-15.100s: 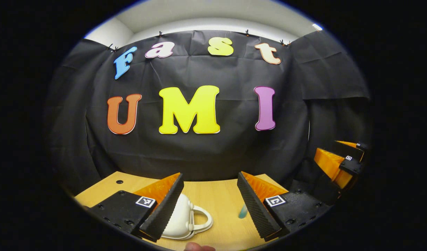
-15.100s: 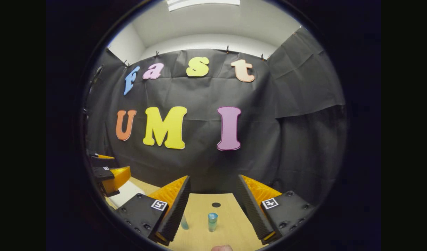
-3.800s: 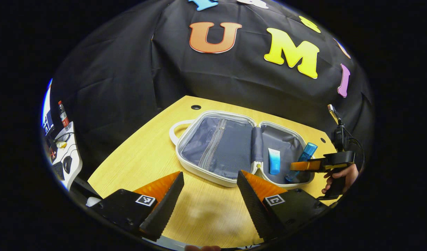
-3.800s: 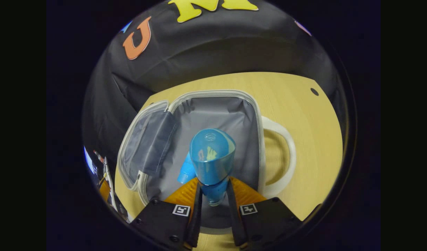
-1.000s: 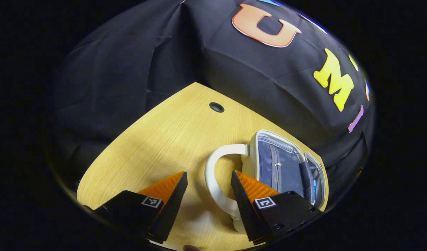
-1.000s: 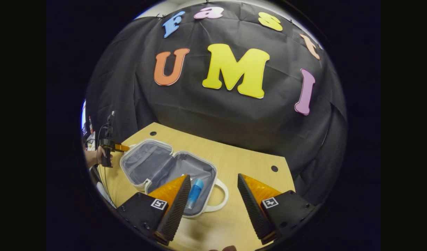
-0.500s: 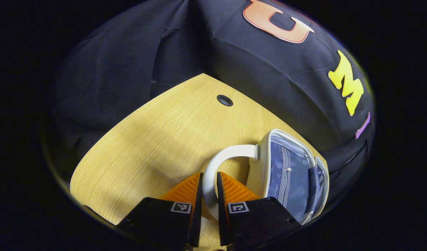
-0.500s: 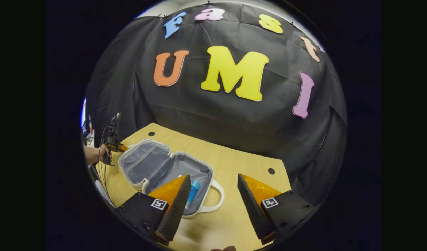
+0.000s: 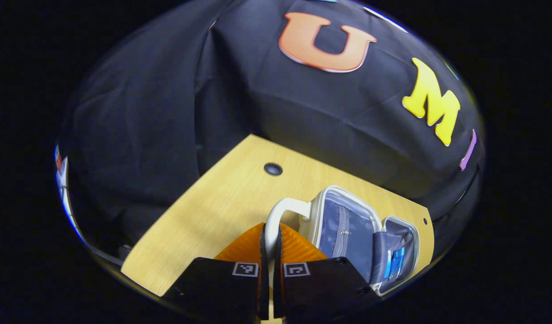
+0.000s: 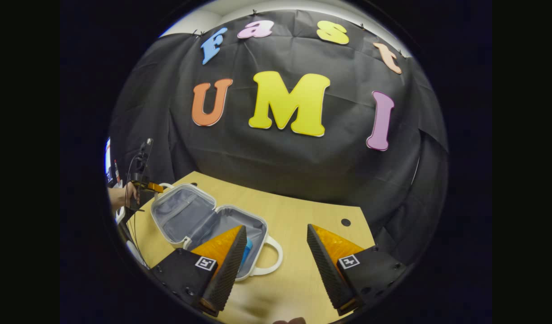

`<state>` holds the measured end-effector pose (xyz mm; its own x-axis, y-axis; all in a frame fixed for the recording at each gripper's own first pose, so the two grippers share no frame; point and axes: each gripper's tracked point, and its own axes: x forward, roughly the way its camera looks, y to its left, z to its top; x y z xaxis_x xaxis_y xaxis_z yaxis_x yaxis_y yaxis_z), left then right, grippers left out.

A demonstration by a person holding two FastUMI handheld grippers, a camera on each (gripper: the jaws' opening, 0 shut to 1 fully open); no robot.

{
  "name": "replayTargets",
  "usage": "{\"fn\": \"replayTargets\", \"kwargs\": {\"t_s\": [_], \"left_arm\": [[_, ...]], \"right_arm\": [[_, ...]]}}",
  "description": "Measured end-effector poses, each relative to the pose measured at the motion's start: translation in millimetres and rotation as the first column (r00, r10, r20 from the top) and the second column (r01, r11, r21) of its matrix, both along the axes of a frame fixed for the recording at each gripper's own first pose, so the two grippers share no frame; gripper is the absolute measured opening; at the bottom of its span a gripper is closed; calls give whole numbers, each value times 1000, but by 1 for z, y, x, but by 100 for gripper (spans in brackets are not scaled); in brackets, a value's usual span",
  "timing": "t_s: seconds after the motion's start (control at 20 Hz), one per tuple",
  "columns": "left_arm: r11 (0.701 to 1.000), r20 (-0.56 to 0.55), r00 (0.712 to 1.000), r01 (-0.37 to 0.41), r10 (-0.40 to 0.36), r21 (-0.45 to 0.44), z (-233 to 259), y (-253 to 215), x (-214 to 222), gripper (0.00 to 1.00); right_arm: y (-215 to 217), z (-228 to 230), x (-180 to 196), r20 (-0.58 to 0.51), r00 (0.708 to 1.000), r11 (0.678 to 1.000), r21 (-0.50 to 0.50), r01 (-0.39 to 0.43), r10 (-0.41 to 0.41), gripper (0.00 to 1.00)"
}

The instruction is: First open the suitcase, pack the skin care products into it, and then close the suitcase.

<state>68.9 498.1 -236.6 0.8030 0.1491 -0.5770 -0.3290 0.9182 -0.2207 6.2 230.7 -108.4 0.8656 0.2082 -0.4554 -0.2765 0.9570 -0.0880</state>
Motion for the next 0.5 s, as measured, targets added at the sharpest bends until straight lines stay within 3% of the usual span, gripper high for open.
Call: {"fn": "replayTargets", "kwargs": {"t_s": [0.2, 0.5], "left_arm": [[994, 116, 992, 44, -56, 100, 84, -57, 3, 5], [972, 229, 957, 137, -180, 192, 163, -199, 2, 5]], "right_arm": [[-32, 24, -11, 42, 999, 999, 35, 17, -19, 79], [-99, 40, -7, 102, 991, 993, 79, 83, -91, 77]]}}
